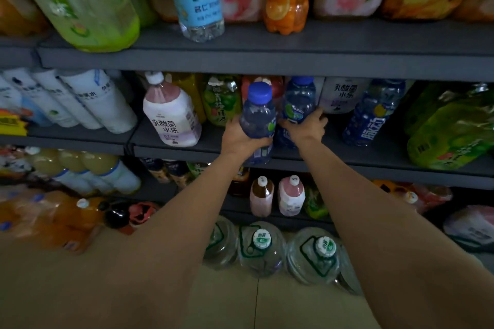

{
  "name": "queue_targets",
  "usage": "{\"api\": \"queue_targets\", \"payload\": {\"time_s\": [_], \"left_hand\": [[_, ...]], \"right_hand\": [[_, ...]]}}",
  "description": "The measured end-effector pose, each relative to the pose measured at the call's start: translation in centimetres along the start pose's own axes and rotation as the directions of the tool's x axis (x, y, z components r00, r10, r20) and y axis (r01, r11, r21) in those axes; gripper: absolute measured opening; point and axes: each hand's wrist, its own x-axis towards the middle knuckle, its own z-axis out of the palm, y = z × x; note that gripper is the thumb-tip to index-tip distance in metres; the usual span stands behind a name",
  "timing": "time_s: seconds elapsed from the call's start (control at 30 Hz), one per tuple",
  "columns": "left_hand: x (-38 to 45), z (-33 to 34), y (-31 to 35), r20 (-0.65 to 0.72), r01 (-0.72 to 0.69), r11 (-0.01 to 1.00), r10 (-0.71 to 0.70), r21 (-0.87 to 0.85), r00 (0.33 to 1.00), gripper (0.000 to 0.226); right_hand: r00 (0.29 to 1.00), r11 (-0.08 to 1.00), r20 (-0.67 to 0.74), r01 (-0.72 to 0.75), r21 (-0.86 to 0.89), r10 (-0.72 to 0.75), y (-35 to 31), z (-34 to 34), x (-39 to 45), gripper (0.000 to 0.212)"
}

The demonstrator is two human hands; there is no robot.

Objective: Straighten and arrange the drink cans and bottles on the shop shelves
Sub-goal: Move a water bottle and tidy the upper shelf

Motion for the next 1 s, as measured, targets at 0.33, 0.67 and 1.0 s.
{"api": "queue_targets", "payload": {"time_s": [0.33,0.67,1.0], "left_hand": [[-9.1,-0.1,6.0,0.454,0.007,0.988,-0.078,0.156,0.888,0.07],[-18.4,9.6,29.7,0.726,-0.221,0.959,0.023,0.179,0.687,0.065],[-27.9,19.8,50.4,0.795,-0.38,0.919,0.147,0.11,0.588,0.042]], "right_hand": [[0.901,0.999,0.432,-0.006,-0.051,0.027,1.5,-10.7,-9.1,0.025],[0.766,0.987,0.639,-0.046,0.156,-0.065,-0.4,-41.0,-14.0,0.053],[0.761,0.985,0.63,0.064,0.161,-0.153,-0.8,-65.0,-13.3,0.042]]}}
